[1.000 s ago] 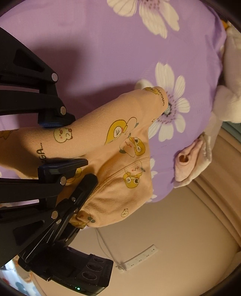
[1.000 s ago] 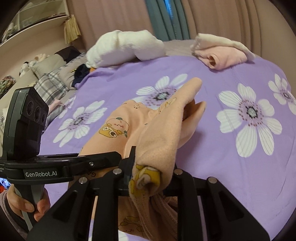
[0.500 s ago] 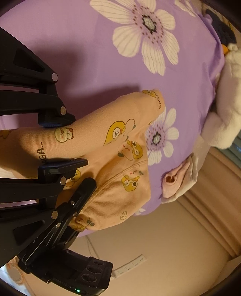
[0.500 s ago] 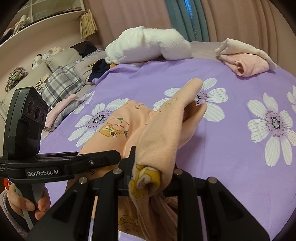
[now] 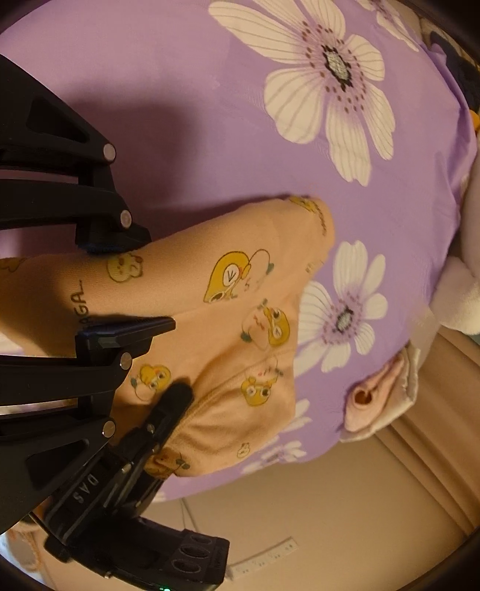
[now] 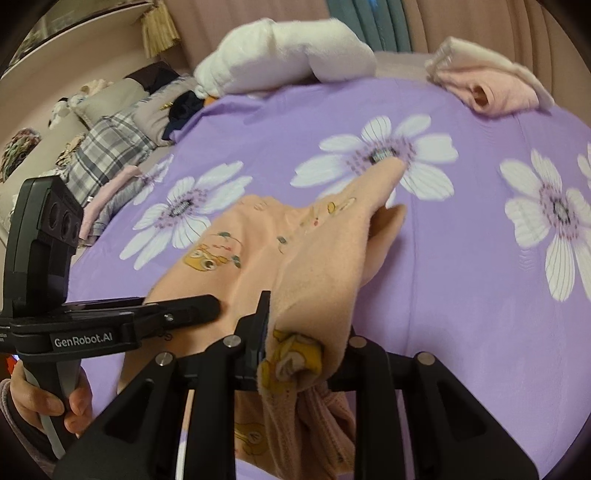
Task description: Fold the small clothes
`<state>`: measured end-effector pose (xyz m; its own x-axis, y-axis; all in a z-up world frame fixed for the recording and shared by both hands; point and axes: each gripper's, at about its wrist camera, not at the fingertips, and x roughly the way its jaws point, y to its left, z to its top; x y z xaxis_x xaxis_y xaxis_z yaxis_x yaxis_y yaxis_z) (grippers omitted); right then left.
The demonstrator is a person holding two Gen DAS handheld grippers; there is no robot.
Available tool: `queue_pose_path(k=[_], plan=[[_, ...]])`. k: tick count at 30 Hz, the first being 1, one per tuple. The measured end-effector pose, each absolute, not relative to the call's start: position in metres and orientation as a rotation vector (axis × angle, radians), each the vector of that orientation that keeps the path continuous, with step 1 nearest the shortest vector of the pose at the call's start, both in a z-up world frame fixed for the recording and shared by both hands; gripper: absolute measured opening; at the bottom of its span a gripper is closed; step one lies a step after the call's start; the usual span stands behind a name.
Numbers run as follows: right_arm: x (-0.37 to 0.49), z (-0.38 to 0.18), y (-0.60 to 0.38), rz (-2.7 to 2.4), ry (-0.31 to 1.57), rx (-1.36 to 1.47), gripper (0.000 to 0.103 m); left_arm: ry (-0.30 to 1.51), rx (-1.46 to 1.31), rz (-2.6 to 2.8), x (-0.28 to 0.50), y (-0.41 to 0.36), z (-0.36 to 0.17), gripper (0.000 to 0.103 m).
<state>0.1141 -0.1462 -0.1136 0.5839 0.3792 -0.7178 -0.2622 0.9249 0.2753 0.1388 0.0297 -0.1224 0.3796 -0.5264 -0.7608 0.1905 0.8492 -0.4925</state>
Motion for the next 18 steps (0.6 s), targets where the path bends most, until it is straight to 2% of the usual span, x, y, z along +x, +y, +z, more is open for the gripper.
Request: queue_pose_path(k=[3,5,6,7,9,15,17,18], plan=[[0.114,-0.123,-0.155,0.354,0.911,0.180,0.033,1.117,-0.329,-0.439,0.138,0.034,-0.129,0.030],[0.112,-0.127,-0.163,0.340,0.924,0.205,0.038,1.125,-0.304,-0.392,0.135,0.040,-0.131,0.044],[0.111,-0.129,-0.167,0.327,0.926,0.217,0.042,1.122,-0.288,-0.370,0.134,0.043,-0.130,0.047],[0.110,-0.129,-0.172,0.310,0.926,0.227,0.049,1.113,-0.268,-0.340,0.131,0.048,-0.127,0.055],[0.107,-0.127,-0.186,0.269,0.914,0.260,0.060,1.095,-0.252,-0.308,0.128,0.056,-0.121,0.058],[0.097,-0.103,-0.206,0.213,0.798,0.276,0.059,1.012,-0.233,-0.317,0.122,0.062,-0.098,0.058],[0.097,-0.096,-0.200,0.254,0.772,0.264,0.047,0.986,-0.213,-0.352,0.121,0.052,-0.093,0.056],[0.096,-0.093,-0.193,0.284,0.764,0.243,0.035,0.978,-0.199,-0.371,0.121,0.046,-0.091,0.054]])
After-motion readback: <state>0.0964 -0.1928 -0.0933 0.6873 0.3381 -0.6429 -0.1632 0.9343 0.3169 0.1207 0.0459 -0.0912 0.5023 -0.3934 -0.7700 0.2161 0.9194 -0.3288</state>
